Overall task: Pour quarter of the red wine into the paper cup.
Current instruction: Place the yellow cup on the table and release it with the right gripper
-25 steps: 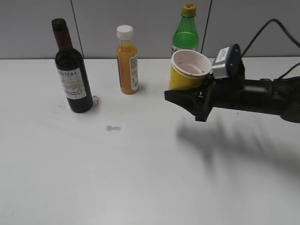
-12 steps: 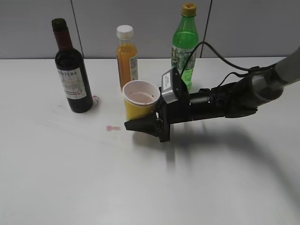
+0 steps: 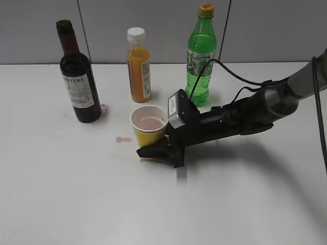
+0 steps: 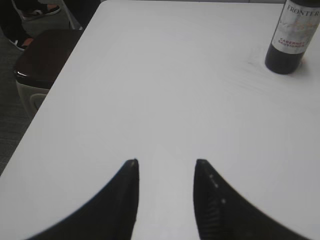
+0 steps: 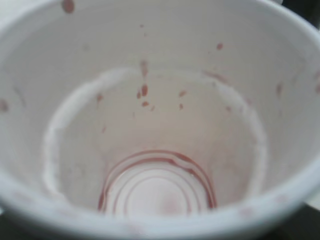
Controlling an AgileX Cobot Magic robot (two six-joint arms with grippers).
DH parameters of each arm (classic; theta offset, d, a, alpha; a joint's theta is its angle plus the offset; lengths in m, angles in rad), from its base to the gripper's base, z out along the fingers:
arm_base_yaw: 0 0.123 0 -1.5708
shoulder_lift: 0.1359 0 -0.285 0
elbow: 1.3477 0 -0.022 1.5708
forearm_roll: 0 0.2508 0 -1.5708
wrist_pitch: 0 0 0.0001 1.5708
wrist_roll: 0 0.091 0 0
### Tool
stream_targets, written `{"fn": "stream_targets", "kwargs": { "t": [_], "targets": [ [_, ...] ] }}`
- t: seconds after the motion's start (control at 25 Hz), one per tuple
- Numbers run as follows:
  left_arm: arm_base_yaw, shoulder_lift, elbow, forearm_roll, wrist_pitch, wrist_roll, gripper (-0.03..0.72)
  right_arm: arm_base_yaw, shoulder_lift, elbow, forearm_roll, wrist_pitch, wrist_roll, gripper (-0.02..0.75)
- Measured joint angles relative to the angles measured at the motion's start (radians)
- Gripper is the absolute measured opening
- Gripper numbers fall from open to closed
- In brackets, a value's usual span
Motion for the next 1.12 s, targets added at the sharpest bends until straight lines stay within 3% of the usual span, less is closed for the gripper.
{"fn": "stream_targets", "kwargs": {
  "t": [0.24, 0.48, 0.64, 0.88, 1.12],
  "targets": [
    [0.000, 0.000, 0.000, 0.000, 0.000, 0.000, 0.267, -0.004, 0.000, 0.000, -0.035, 0.026, 0.076, 0.448],
    [0.000, 0.000, 0.000, 0.000, 0.000, 0.000, 0.267, -0.010, -0.001, -0.003, -0.056, 0.032, 0.091, 0.627],
    [0.000, 0.000, 0.000, 0.000, 0.000, 0.000, 0.267, -0.019, -0.035, -0.002, -0.130, 0.053, 0.124, 0.658],
    [0.000, 0.000, 0.000, 0.000, 0.000, 0.000, 0.267, -0.119, -0.086, 0.002, -0.322, 0.054, 0.304, 0.660],
    [0.000, 0.000, 0.000, 0.000, 0.000, 0.000, 0.267, -0.230, -0.163, 0.045, -0.351, 0.048, 0.327, 0.658]
  ]
}}
